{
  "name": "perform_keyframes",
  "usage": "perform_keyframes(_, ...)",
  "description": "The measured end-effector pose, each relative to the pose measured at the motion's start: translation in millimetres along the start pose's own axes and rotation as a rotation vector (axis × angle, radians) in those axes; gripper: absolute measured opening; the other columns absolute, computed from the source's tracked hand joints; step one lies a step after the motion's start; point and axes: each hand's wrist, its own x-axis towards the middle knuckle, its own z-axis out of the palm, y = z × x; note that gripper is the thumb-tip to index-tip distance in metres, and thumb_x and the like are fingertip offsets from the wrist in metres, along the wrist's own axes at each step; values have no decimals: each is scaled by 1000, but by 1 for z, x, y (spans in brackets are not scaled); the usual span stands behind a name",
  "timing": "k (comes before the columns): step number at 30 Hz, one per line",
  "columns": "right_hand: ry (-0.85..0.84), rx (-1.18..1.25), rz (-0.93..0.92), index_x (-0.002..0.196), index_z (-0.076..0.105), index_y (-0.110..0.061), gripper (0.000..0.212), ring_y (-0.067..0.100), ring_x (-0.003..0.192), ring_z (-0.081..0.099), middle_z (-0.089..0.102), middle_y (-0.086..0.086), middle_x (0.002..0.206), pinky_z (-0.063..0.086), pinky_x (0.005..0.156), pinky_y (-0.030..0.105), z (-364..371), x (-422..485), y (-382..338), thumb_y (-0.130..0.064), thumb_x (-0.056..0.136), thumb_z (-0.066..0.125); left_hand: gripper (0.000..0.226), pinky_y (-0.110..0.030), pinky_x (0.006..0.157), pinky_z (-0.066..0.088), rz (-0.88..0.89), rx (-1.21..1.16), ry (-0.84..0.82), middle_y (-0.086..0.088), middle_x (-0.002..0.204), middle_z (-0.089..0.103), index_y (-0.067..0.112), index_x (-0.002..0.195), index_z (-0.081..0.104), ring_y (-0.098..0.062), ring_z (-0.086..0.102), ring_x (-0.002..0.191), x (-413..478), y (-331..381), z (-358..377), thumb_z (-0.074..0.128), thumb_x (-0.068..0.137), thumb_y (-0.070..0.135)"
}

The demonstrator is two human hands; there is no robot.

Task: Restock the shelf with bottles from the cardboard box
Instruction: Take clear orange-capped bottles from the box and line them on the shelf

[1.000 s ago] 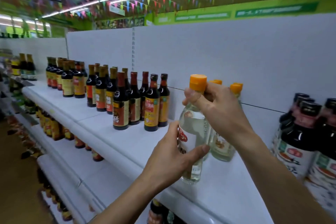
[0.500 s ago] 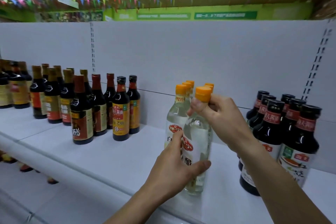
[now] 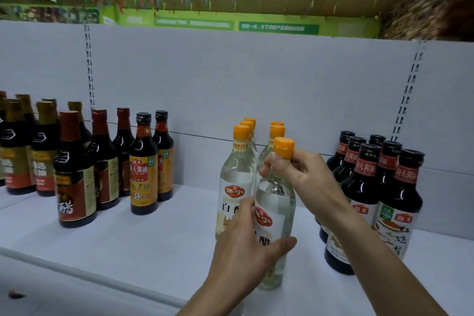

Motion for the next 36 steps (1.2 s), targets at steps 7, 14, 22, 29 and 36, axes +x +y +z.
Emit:
perform_keyframes(7,71,-91,129,122,53,-49,34,-11,100,64,67,-31,110,56,90,30,14,-30,22,-58,90,62,76,-24,88,51,68,85,84,27,122,56,51,123,24,-5,59,111,5,-4,16,76,69,68)
perform_keyframes(14,121,-162,310,129,33,-57,72,-18,99,56,60,-30,119,47,78,16,28,-63,55,-57,74,79,97,-16,96,36,150,156,96,22,146,37,42,151,9,-3,43,134,8,-16,26,74,81,54)
perform_keyframes(22,101,-225,297,111,42,-47,44,-10,102,58,62,-23,113,50,75,22,26,-60,71,-66,81,67,94,-23,91,50,210,267,75,23,121,31,52,150,7,-1,50,111,0,-52,-20,73,85,34)
perform_keyframes(29,48,-236,293,140,31,-49,69,9,125,54,47,-19,136,50,104,44,32,-50,96,-52,84,71,76,-33,99,49,20,65,140,9,143,41,39,151,25,-13,48,130,33,-63,-43,58,87,65)
perform_keyframes(36,28,-174,259,144,31,-49,67,7,136,45,45,-15,143,46,110,44,39,-40,108,-48,89,68,99,-20,90,57,-29,-263,-158,26,143,52,45,154,19,0,62,123,59,-66,-36,72,73,68)
